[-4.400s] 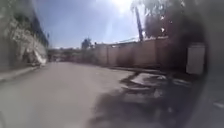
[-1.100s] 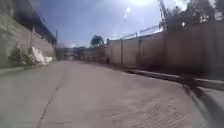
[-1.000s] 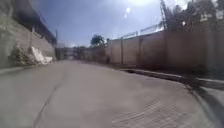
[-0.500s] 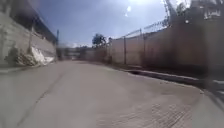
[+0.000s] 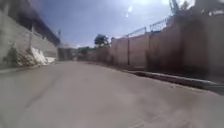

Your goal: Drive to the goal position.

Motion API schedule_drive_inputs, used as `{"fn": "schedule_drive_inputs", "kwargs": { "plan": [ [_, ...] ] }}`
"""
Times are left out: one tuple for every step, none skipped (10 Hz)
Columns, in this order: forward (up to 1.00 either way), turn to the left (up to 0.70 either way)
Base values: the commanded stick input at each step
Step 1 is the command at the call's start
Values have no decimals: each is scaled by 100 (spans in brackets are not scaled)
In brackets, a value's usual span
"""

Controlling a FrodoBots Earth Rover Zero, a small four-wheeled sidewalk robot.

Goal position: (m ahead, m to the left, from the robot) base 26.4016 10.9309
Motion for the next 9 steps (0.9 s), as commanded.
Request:
{"fn": "schedule_drive_inputs", "kwargs": {
  "plan": [
    [100, 0],
    [100, 0],
    [100, 0],
    [100, 0],
    [100, 0],
    [100, 0],
    [100, 0],
    [100, 0],
    [100, 0]
  ]
}}
